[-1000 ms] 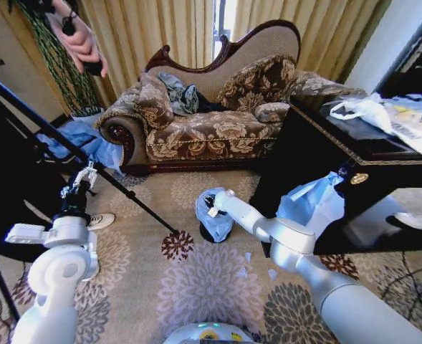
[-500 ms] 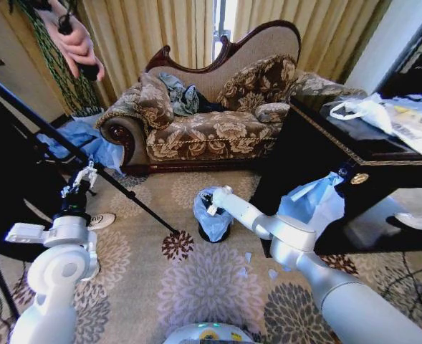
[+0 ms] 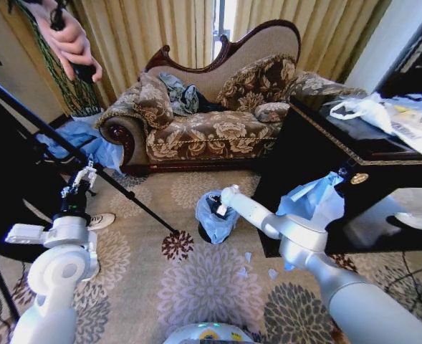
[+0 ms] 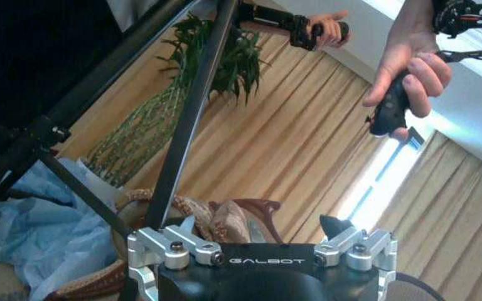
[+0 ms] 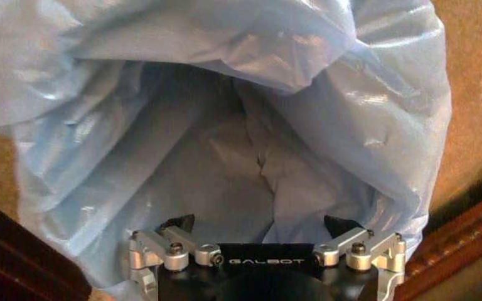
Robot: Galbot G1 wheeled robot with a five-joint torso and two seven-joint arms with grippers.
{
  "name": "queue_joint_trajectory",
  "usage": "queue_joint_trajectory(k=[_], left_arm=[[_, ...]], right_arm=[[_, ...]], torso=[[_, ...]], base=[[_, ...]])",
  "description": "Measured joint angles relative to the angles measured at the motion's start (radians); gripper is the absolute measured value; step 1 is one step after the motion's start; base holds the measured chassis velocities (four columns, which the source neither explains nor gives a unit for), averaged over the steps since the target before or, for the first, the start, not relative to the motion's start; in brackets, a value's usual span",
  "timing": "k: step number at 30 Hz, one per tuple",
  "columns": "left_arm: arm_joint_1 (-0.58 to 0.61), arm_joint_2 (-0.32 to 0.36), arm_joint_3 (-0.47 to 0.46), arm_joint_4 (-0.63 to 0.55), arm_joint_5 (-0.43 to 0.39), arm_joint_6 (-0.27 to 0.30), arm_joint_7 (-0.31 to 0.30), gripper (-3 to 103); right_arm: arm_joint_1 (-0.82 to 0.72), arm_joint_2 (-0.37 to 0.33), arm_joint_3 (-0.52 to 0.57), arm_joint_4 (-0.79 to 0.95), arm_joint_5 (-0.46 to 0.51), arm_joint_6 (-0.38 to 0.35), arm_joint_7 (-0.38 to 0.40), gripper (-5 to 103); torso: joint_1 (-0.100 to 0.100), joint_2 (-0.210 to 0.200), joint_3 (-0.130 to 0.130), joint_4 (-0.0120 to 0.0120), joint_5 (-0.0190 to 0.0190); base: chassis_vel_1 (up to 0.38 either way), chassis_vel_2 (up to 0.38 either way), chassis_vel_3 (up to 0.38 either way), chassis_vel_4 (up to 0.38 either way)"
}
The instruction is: Place a garbage bag over the trash bin.
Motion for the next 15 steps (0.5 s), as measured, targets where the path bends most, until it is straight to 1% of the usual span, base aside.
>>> queue_joint_trajectory(k=[1, 3, 4, 5, 7, 13, 15], left_arm=[[-0.005, 0.001, 0.002, 0.005, 0.000, 0.001, -0.001, 99], [-0.007, 0.001, 0.004, 0.008, 0.000, 0.001, -0.001, 99], [-0.008, 0.001, 0.006, 0.009, 0.000, 0.002, -0.001, 101], [-0.008, 0.001, 0.006, 0.010, 0.000, 0.002, -0.001, 100], [-0.007, 0.001, 0.007, 0.012, 0.000, 0.002, -0.001, 99], [-0.001, -0.002, 0.007, 0.017, 0.000, 0.002, -0.001, 99], [0.000, -0.003, 0.007, 0.020, 0.000, 0.002, 0.000, 99]], right_arm=[[-0.005, -0.007, -0.003, 0.012, 0.008, 0.002, -0.009, 100], [-0.011, -0.010, -0.005, 0.020, 0.010, 0.004, -0.015, 99], [-0.019, -0.012, -0.006, 0.026, 0.015, 0.004, -0.020, 98], [-0.025, -0.011, -0.007, 0.027, 0.018, 0.004, -0.022, 98], [-0.031, -0.008, -0.006, 0.024, 0.019, 0.004, -0.022, 98], [-0.056, 0.028, 0.012, -0.024, -0.002, 0.004, -0.015, 95], [-0.061, 0.036, 0.015, -0.041, -0.011, 0.005, -0.011, 88]], torso=[[0.000, 0.000, 0.000, -0.0001, -0.0002], [0.000, 0.000, 0.000, -0.0001, -0.0002], [0.000, 0.000, 0.000, 0.0000, -0.0001], [0.000, 0.000, 0.000, 0.0001, -0.0001], [0.000, 0.000, 0.000, 0.0000, -0.0002], [0.000, 0.000, 0.000, 0.0002, -0.0002], [0.000, 0.000, 0.000, 0.0003, -0.0001]], base=[[0.000, 0.000, 0.000, 0.000], [0.000, 0.000, 0.000, 0.000], [0.000, 0.000, 0.000, 0.000], [0.000, 0.000, 0.000, 0.000], [0.000, 0.000, 0.000, 0.000], [0.000, 0.000, 0.000, 0.000], [0.000, 0.000, 0.000, 0.000]])
